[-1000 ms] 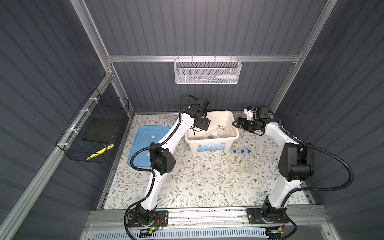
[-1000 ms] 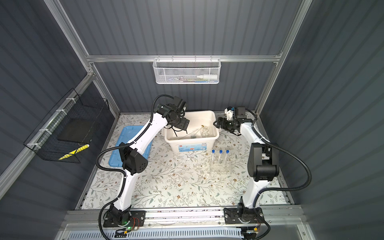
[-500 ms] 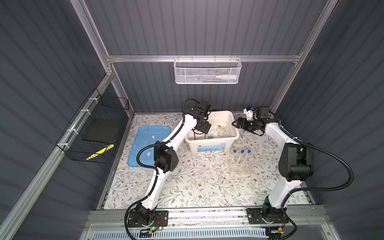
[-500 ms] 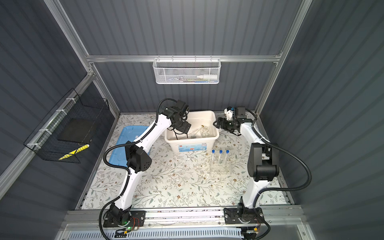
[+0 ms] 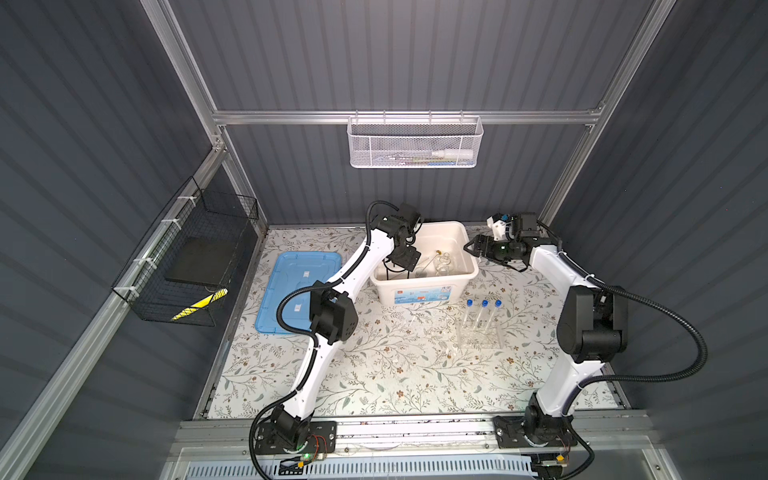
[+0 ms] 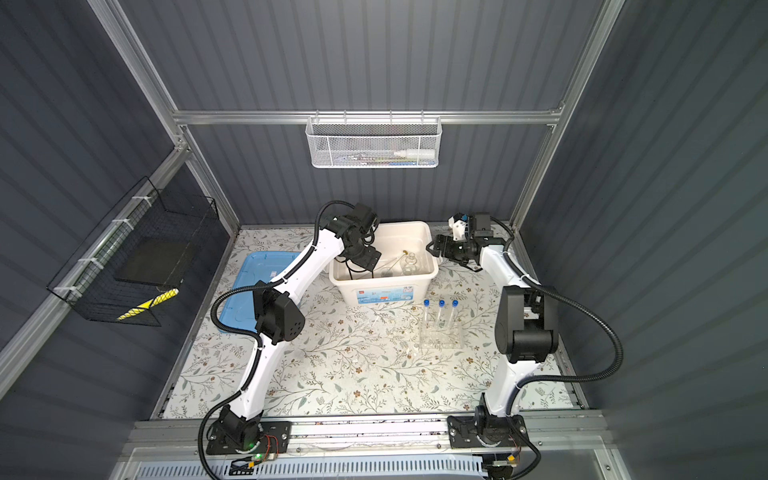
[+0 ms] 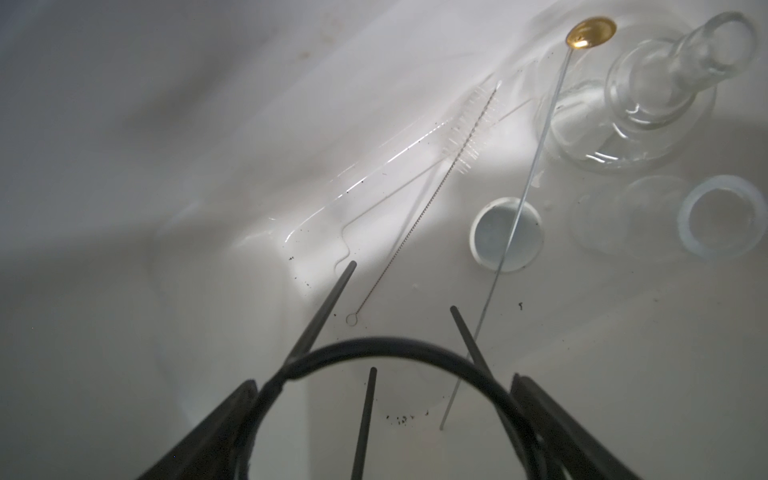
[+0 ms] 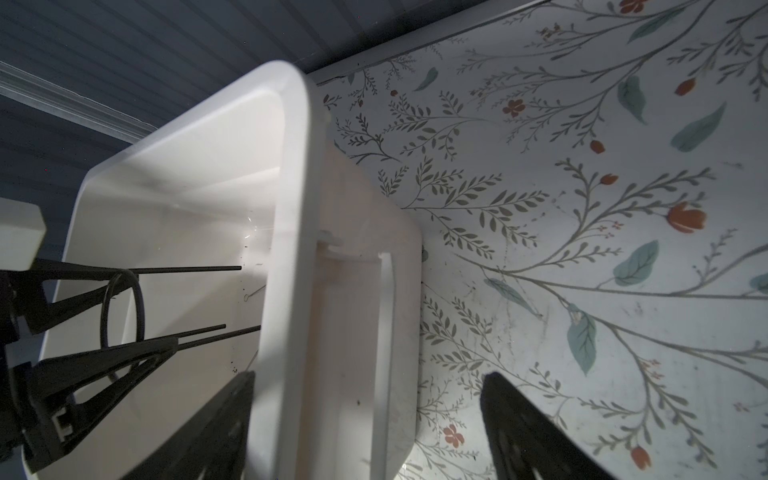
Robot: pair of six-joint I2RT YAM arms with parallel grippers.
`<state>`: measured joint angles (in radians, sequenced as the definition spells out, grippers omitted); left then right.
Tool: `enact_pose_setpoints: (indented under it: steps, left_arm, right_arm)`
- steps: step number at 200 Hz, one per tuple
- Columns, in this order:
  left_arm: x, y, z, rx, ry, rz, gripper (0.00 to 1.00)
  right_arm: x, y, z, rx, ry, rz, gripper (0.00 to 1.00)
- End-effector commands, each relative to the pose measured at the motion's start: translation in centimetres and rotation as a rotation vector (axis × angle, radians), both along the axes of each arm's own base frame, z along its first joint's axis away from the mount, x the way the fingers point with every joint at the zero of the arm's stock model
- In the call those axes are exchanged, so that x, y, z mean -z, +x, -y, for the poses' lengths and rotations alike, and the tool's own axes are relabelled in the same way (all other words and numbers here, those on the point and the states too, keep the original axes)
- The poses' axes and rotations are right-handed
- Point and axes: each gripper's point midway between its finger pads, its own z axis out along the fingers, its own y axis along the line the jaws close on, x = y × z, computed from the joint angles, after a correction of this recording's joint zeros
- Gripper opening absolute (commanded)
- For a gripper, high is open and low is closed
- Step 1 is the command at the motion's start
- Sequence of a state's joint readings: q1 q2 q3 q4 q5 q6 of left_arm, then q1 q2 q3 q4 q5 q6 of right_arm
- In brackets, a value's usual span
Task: Organize the chemistry lab equipment
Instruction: 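Lower the wire ring into the white bin and open the left gripper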
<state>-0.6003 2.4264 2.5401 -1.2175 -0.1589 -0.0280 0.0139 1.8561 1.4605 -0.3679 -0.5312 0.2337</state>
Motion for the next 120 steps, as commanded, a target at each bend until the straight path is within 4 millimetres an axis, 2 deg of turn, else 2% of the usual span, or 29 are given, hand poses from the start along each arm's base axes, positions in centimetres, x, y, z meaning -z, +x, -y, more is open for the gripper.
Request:
enact_pose_setpoints:
  steps: [1, 120]
  left_arm:
    - [0.9, -0.4, -0.1, 0.026, -0.003, -0.047, 0.71]
    - [3.5, -0.9, -1.2, 0.026, 0.03, -0.132, 0.75]
  right_arm:
    - [-0.2, 0.2, -0.2, -0.011, -0.001, 0.0, 0.86]
    - [0.2, 0.3, 0.0, -0.001, -0.003, -0.01, 0.86]
